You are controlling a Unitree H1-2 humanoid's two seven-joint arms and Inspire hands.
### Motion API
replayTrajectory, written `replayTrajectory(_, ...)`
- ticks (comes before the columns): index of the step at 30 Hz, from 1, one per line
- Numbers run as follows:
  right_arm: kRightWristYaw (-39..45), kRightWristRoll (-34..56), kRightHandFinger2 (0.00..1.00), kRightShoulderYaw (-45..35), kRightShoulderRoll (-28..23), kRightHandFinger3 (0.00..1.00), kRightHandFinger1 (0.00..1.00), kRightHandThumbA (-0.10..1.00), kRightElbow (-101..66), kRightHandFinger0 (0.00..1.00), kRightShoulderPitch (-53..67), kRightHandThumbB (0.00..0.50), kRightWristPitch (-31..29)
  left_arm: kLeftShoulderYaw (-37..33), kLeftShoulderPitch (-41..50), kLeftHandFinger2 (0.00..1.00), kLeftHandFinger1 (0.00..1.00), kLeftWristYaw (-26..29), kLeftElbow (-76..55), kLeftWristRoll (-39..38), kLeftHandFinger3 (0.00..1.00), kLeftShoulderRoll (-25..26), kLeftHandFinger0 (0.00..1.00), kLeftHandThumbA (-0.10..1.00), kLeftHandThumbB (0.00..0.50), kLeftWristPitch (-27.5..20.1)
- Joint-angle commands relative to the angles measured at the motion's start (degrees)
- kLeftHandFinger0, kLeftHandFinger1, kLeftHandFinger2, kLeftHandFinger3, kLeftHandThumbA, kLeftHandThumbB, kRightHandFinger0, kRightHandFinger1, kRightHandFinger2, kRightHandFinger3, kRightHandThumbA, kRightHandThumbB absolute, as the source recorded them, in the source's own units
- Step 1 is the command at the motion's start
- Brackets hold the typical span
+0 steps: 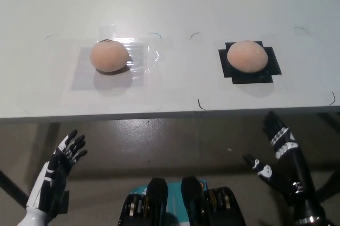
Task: Use both hands to push two dumpling toys together to the middle
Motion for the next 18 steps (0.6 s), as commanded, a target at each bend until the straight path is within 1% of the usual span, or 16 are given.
replayTrajectory(1, -1.9, -1.86, 1.0, -1.54, -0.94, 1.0, 1.0, 1.0, -3.87, 1.0, -2.61, 0.342, -1.9, 0.25, -0.68, 1.0, 1.0, -1.71, -5.37, -1.51, 1.0, 2.12, 1.0, 1.0, 0.407, -1.84)
replayTrajectory(2, -2.08, -1.91, 1.0, -1.91, -1.13, 1.0, 1.0, 1.0, -3.86, 1.0, -3.24, 0.341, -2.24, 0.46, -0.75, 1.0, 1.0, -1.36, -6.6, -1.27, 1.0, 2.23, 1.0, 1.0, 0.41, -1.64)
replayTrajectory(3, -2.31, -1.88, 1.0, -2.23, -1.12, 1.0, 1.0, 1.0, -3.96, 1.0, -3.72, 0.356, -2.09, 0.55, -0.98, 1.0, 1.0, -1.34, -7.19, -1.31, 1.0, 2.43, 1.0, 1.0, 0.415, -1.62)
replayTrajectory(4, -2.7, -1.73, 1.0, -2.9, -1.21, 1.0, 1.0, 1.0, -4.33, 1.0, -4.73, 0.355, -1.43, 0.84, -1.52, 1.0, 1.0, -0.96, -8.58, 0.08, 1.0, 3.05, 1.0, 1.0, 0.414, -1.91)
replayTrajectory(5, -2.98, -1.74, 1.0, -3.38, -1.44, 1.0, 1.0, 1.0, -4.64, 1.0, -5.45, 0.344, -1.01, 1.21, -2.07, 1.0, 1.0, -0.69, -9.63, 0.64, 1.0, 3.54, 1.0, 1.0, 0.393, -1.99)
replayTrajectory(6, -3.05, -1.79, 1.0, -3.61, -1.46, 1.0, 1.0, 1.0, -4.73, 1.0, -5.69, 0.341, -0.89, 1.32, -2.26, 1.0, 1.0, -0.63, -9.99, 0.62, 1.0, 3.7, 1.0, 1.0, 0.387, -1.92)
replayTrajectory(7, -3.02, -1.41, 1.0, -3.93, -1.73, 1.0, 1.0, 1.0, -5.07, 1.0, -6.21, 0.339, -0.25, 1.54, -2.87, 1.0, 1.0, -0.97, -10.36, -0.72, 1.0, 4.05, 1.0, 1.0, 0.366, -1.99)
replayTrajectory(8, -3.11, -0.66, 1.0, -4.54, -2.16, 1.0, 1.0, 1.0, -5.62, 1.0, -7.05, 0.35, 0.91, 1.95, -3.83, 1.0, 1.0, -1.01, -11.3, -2.1, 1.0, 4.59, 1.0, 1.0, 0.368, -0.83)
replayTrajectory(10, -3.85, 0.38, 1.0, -5.71, -2.14, 1.0, 1.0, 1.0, -6.14, 1.0, -8.5, 0.346, 1.95, 2.53, -5.07, 1.0, 1.0, -1.02, -11.95, -3.37, 1.0, 5.38, 1.0, 1.0, 0.373, -0.05)
replayTrajectory(12, -4.57, -0.31, 1.0, -6.82, -2.57, 1.0, 1.0, 1.0, -5.53, 1.0, -10.42, 0.323, 1.79, 3.54, -6.6, 1.0, 1.0, 0.08, -12.19, -1.64, 1.0, 5.68, 1.0, 1.0, 0.36, 0.01)
replayTrajectory(13, -4.88, -0.86, 1.0, -7.47, -3.11, 1.0, 1.0, 1.0, -4.64, 1.0, -12.01, 0.3, 1.58, 4.18, -7.8, 1.0, 1.0, 0.43, -12.43, -0.8, 1.0, 6.16, 1.0, 1.0, 0.358, 0.61)
replayTrajectory(14, -4.84, -0.92, 1.0, -7.62, -3.11, 1.0, 1.0, 1.0, -4.55, 1.0, -12.16, 0.299, 1.57, 4.34, -7.92, 1.0, 1.0, 0.35, -12.47, -0.7, 1.0, 6.12, 1.0, 1.0, 0.358, 0.73)
replayTrajectory(15, -4.42, -0.02, 1.0, -7.98, -3.67, 1.0, 1.0, 1.0, -4.22, 1.0, -13.32, 0.266, 2.12, 4.76, -9.51, 1.0, 1.0, 0.25, -12.23, -1.14, 1.0, 6.63, 1.0, 1.0, 0.345, 1.35)
replayTrajectory(16, -4.31, 0.28, 1.0, -8.24, -3.96, 1.0, 1.0, 1.0, -4.15, 1.0, -13.92, 0.262, 2.53, 4.87, -10.61, 1.0, 1.0, 0.08, -11.8, -1.1, 1.0, 6.97, 1.0, 1.0, 0.341, 1.27)
replayTrajectory(17, -4.38, 0.14, 1.0, -8.47, -4.14, 1.0, 1.0, 1.0, -3.95, 1.0, -14.56, 0.259, 3.06, 5.18, -11.87, 1.0, 1.0, 0.14, -11.02, -0.47, 1.0, 7.38, 1.0, 1.0, 0.325, 0.83)
replayTrajectory(18, -4.53, -0.24, 1.0, -8.6, -4.3, 1.0, 1.0, 1.0, -3.55, 1.0, -14.92, 0.258, 2.91, 5.35, -12.68, 1.0, 1.0, 0.19, -10.6, -0.39, 1.0, 7.52, 1.0, 1.0, 0.324, 0.86)
